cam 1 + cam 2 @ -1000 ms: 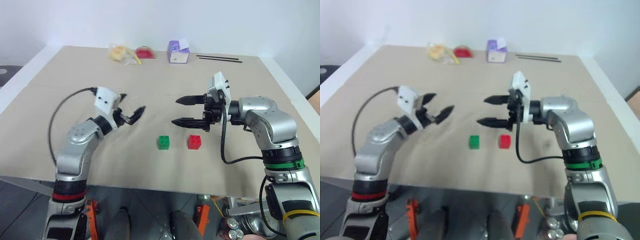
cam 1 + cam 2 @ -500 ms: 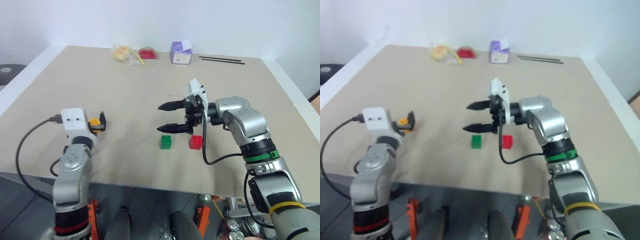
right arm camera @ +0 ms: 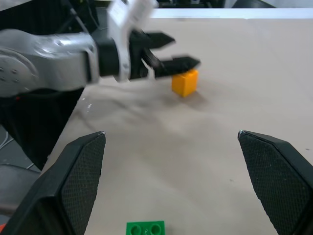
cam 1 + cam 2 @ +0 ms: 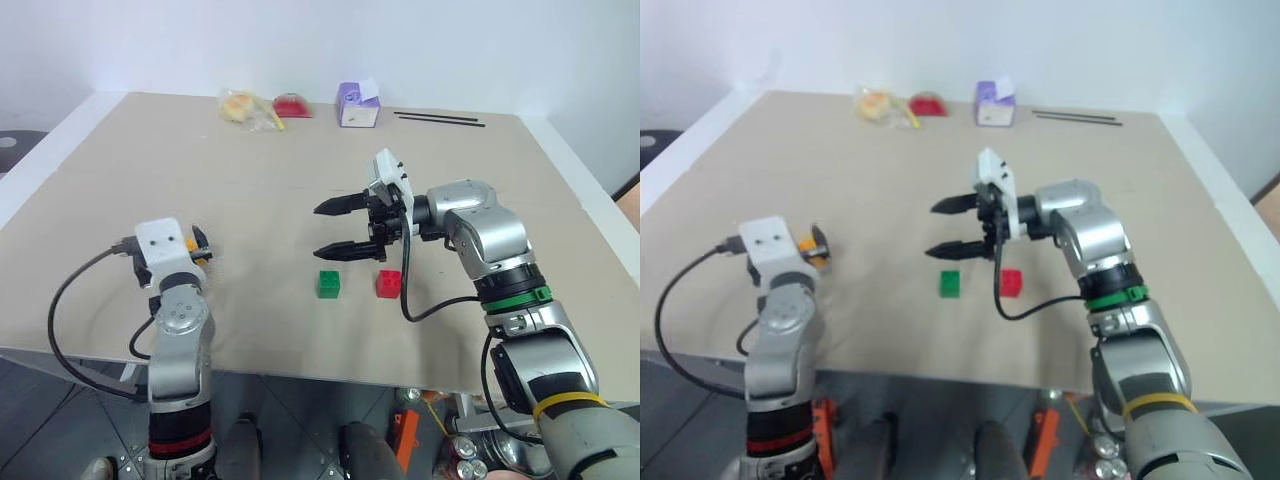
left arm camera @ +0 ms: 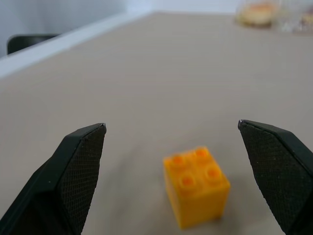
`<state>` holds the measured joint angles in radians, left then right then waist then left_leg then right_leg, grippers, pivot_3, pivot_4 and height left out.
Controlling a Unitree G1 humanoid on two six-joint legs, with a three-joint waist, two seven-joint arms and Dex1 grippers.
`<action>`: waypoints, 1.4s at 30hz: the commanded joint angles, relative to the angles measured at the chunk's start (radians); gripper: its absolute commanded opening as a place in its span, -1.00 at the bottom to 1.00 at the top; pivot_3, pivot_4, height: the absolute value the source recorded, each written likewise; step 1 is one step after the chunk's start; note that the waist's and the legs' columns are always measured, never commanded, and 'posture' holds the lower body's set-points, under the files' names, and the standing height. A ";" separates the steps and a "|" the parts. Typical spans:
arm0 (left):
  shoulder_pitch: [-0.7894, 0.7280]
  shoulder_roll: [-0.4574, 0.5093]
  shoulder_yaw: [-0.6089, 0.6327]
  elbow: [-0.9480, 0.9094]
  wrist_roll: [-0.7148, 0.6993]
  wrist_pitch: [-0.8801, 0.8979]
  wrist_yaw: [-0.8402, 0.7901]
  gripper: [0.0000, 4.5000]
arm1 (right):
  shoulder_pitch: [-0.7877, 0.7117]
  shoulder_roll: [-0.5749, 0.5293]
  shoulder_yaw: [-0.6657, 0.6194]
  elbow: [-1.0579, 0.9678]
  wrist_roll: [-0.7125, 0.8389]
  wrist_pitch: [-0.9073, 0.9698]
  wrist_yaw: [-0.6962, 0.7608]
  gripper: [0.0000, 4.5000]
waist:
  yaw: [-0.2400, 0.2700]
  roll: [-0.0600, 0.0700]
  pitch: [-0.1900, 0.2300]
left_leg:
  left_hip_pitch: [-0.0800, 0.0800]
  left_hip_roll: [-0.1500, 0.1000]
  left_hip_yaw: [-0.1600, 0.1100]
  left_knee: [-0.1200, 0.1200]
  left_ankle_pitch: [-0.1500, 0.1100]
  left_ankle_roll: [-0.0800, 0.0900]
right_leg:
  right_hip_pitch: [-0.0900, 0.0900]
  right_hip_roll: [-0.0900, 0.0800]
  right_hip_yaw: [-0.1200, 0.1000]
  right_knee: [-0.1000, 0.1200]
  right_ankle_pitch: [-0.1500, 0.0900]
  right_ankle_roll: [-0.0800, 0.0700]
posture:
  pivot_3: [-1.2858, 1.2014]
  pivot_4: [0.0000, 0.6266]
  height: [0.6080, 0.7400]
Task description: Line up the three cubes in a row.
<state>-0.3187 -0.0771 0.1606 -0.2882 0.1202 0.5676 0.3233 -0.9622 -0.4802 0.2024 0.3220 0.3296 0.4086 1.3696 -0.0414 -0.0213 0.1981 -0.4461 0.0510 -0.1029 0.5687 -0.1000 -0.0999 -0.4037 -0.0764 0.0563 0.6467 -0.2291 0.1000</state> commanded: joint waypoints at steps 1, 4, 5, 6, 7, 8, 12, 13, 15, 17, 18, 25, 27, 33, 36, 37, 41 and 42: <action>-0.064 -0.020 -0.007 0.079 0.005 -0.011 0.032 0.99 | -0.029 0.006 -0.008 -0.013 0.000 -0.015 0.010 1.00 | -0.001 0.000 0.000 | 0.000 0.000 0.000 0.000 0.000 0.000 | 0.000 0.000 0.000 0.000 0.000 0.000 | 0.03 -0.52 1.00; -0.087 -0.040 -0.019 0.116 0.008 -0.030 0.047 0.99 | -0.031 0.005 -0.011 -0.015 -0.001 -0.013 0.012 1.00 | -0.003 0.000 0.000 | 0.000 0.000 0.000 0.000 0.000 0.000 | 0.000 0.000 0.000 0.000 0.000 0.000 | 0.03 -0.52 1.00; -0.093 -0.048 -0.020 0.126 0.014 -0.015 0.057 0.99 | -0.033 0.004 -0.012 -0.015 -0.002 -0.012 0.013 1.00 | -0.003 0.000 0.000 | 0.000 0.000 0.000 -0.001 0.000 0.000 | 0.000 0.000 0.000 0.000 0.000 0.001 | 0.03 -0.52 1.00; -0.097 -0.055 -0.019 0.134 0.019 -0.001 0.069 0.99 | -0.034 0.003 -0.013 -0.014 -0.003 -0.012 0.013 1.00 | -0.003 0.000 0.000 | 0.000 0.000 0.000 -0.001 0.000 0.000 | -0.001 0.000 0.000 0.000 0.000 0.001 | 0.03 -0.52 1.00; -0.098 -0.063 -0.018 0.136 0.026 0.017 0.084 0.99 | -0.035 0.002 -0.013 -0.014 -0.004 -0.012 0.012 1.00 | -0.003 0.000 0.000 | 0.000 0.000 0.000 -0.001 0.000 0.000 | -0.001 0.000 0.000 0.000 0.001 0.003 | 0.03 -0.52 1.00; -0.096 -0.070 -0.019 0.136 0.030 0.025 0.094 0.99 | -0.035 0.001 -0.013 -0.014 -0.006 -0.012 0.013 1.00 | -0.003 0.000 0.000 | 0.000 0.000 0.000 -0.001 0.000 0.000 | -0.001 0.000 0.000 0.000 0.001 0.004 | 0.03 -0.52 1.00; -0.080 -0.093 -0.018 0.117 0.028 0.051 0.109 0.99 | -0.035 -0.002 -0.014 -0.014 -0.010 -0.012 0.016 1.00 | -0.003 0.000 0.000 | 0.000 0.000 0.000 -0.001 0.000 0.000 | -0.001 0.000 0.000 0.000 0.001 0.004 | 0.03 -0.52 1.00; -0.080 -0.093 -0.016 0.118 0.030 0.056 0.110 0.99 | -0.036 -0.002 -0.014 -0.013 -0.011 -0.013 0.017 1.00 | -0.003 0.000 0.000 | 0.000 0.000 0.000 -0.001 0.000 0.000 | -0.001 0.000 0.000 0.000 0.001 0.004 | 0.03 -0.52 1.00; -0.078 -0.090 -0.010 0.121 0.030 0.059 0.116 0.99 | -0.037 -0.001 -0.015 -0.012 -0.013 -0.012 0.017 1.00 | -0.003 0.000 0.000 | 0.000 0.000 0.000 -0.001 0.000 0.000 | -0.001 0.000 0.000 0.000 0.000 0.002 | 0.03 -0.52 1.00; -0.074 -0.084 -0.004 0.122 0.032 0.065 0.119 0.99 | -0.037 0.000 -0.017 -0.012 -0.014 -0.012 0.016 1.00 | -0.003 0.000 0.000 | 0.000 0.000 0.000 -0.001 0.000 0.000 | -0.001 0.000 0.000 0.000 0.000 0.002 | 0.03 -0.52 1.00; -0.070 -0.078 -0.005 0.119 0.033 0.068 0.114 0.99 | -0.038 0.000 -0.018 -0.012 -0.014 -0.012 0.016 1.00 | -0.003 0.000 0.000 | 0.000 0.000 0.000 -0.001 0.000 0.000 | -0.001 0.000 0.000 0.000 0.000 0.002 | 0.03 -0.52 1.00; -0.066 -0.065 -0.003 0.123 0.032 0.078 0.110 0.60 | -0.043 0.001 -0.022 -0.002 -0.016 -0.019 0.012 1.00 | -0.004 0.000 0.000 | 0.000 0.000 0.000 -0.001 0.000 0.000 | -0.001 0.000 0.000 0.000 0.000 0.002 | 0.03 -0.52 1.00; -0.067 -0.063 0.000 0.124 0.032 0.077 0.112 0.32 | -0.045 0.002 -0.023 -0.002 -0.015 -0.020 0.012 1.00 | -0.004 0.000 0.000 | 0.000 0.000 0.000 -0.001 0.000 0.000 | -0.001 0.000 0.000 0.000 0.000 0.002 | 0.03 -0.52 1.00; -0.071 -0.062 0.013 0.131 0.027 0.081 0.116 -0.42 | -0.056 0.007 -0.032 0.008 -0.009 -0.021 0.004 1.00 | -0.003 0.000 0.000 | 0.000 0.000 0.000 -0.001 0.000 0.000 | -0.001 0.000 0.000 0.000 0.000 0.001 | 0.03 -0.52 1.00; -0.073 -0.062 0.019 0.133 0.024 0.082 0.117 -0.42 | -0.062 0.012 -0.038 0.015 -0.003 -0.016 -0.001 1.00 | -0.004 0.000 0.000 | 0.000 0.000 0.000 -0.001 0.000 -0.001 | -0.001 0.000 0.000 0.000 0.000 0.001 | 0.03 -0.52 1.00; -0.074 -0.062 0.022 0.135 0.022 0.082 0.117 -0.42 | -0.064 0.013 -0.040 0.018 -0.001 -0.014 -0.003 1.00 | -0.004 0.000 0.000 | 0.000 0.000 0.000 -0.001 0.000 -0.001 | -0.001 0.000 0.000 0.000 0.000 0.002 | 0.03 -0.52 1.00; -0.077 -0.060 0.026 0.140 0.020 0.081 0.116 -0.42 | -0.075 0.022 -0.051 0.035 0.002 0.000 -0.021 1.00 | -0.004 0.000 0.000 | 0.000 0.000 0.000 -0.001 0.000 -0.001 | -0.001 0.000 0.000 0.000 0.000 0.001 | 0.03 -0.52 1.00; -0.079 -0.059 0.027 0.142 0.019 0.081 0.116 -0.42 | -0.077 0.023 -0.053 0.038 0.001 0.002 -0.024 1.00 | -0.004 0.000 0.000 | 0.000 0.000 0.000 -0.001 0.000 -0.001 | -0.001 0.000 0.000 0.000 0.000 0.001 | 0.03 -0.52 1.00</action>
<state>-0.3875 -0.1426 0.1742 -0.1375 0.1368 0.6425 0.4276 -1.0003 -0.4578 0.1887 0.3633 0.3121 0.4094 1.3507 -0.0454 -0.0213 0.1981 -0.4465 0.0507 -0.1028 0.5673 -0.1001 -0.1004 -0.4049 -0.0764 0.0565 0.6467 -0.2292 0.1012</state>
